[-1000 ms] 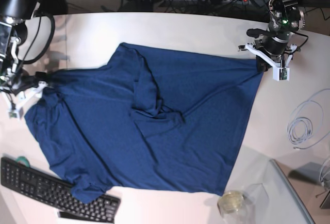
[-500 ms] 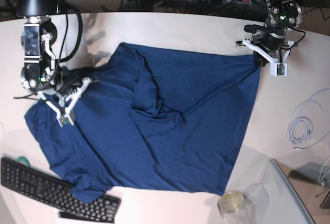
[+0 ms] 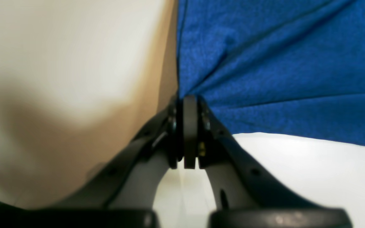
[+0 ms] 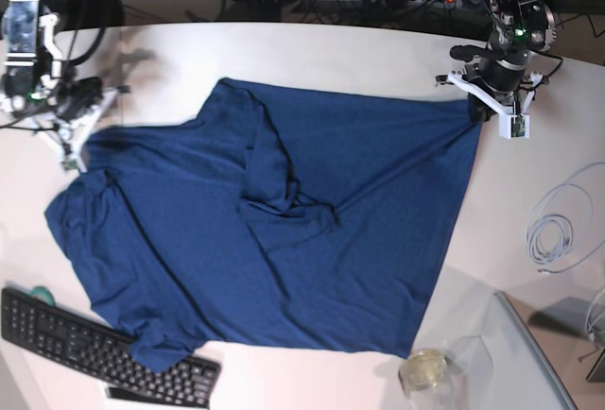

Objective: Layout the t-shirt on the table in an organized manner, then fold the t-shirt properly
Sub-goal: 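Drag the shirt with the right gripper away from the left gripper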

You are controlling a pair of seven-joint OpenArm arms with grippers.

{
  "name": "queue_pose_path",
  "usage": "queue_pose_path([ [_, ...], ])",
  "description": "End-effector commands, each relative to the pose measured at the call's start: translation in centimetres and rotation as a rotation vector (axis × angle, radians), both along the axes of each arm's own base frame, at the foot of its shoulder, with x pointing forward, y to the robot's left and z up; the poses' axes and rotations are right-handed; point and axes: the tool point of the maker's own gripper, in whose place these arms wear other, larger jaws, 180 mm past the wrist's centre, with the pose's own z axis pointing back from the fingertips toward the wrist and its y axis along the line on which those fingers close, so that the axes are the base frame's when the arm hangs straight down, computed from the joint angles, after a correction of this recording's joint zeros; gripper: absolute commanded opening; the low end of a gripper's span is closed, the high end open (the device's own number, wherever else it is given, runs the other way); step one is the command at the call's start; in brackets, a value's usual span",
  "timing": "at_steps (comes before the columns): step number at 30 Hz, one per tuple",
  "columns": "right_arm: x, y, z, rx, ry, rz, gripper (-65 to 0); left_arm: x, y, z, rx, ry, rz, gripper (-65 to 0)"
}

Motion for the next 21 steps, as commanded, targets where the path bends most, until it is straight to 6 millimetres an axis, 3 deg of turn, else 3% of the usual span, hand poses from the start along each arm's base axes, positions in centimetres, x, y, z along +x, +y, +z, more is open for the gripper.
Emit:
queue_pose_path([
  [1,1.7,-2.1,1.8,-0.042,-0.068,-0.017,-61.8,0.4,0.1,0.8,0.009,-0.030,-0.008,-65.0],
  [2,2.3,-2.9,2.5,-0.048,-0.093,-0.041,-61.4,0.5,0.0,1.0,0.011,-0.035,-0.011,-65.0],
  [5,7.1,-6.1,5.4,-0.041,-0.246,-0.165,-58.8,0.8,0.0,1.6,0.018,-0.052,-0.017,-65.0],
  [7,10.0,-7.9,5.6,0.006,-0.295,-0.258,-47.6,0.5,0.1,1.6,0.020,-0.047,-0.015,-65.0],
  [9,12.2,-8.9,4.7,0.064,-0.306,-0.332,-32.3,0.5,0.0,1.6,0.019,-0.047,-0.017,-65.0],
  [11,14.1,-8.9,3.7,0.113,-0.317,-0.362,-25.8,0.4,0.0,1.5,0.018,-0.043,-0.018,-65.0],
  [16,16.5,-8.8,1.3,0.199,-0.326,-0.439,-29.4,0.3,0.3,1.5,0.021,-0.043,-0.011,-65.0],
  [21,16.4,-9.3,0.0,0.219,-0.323,-0.475,-29.9,0.3,0.4,1.6,0.023,-0.044,-0.010,-65.0],
])
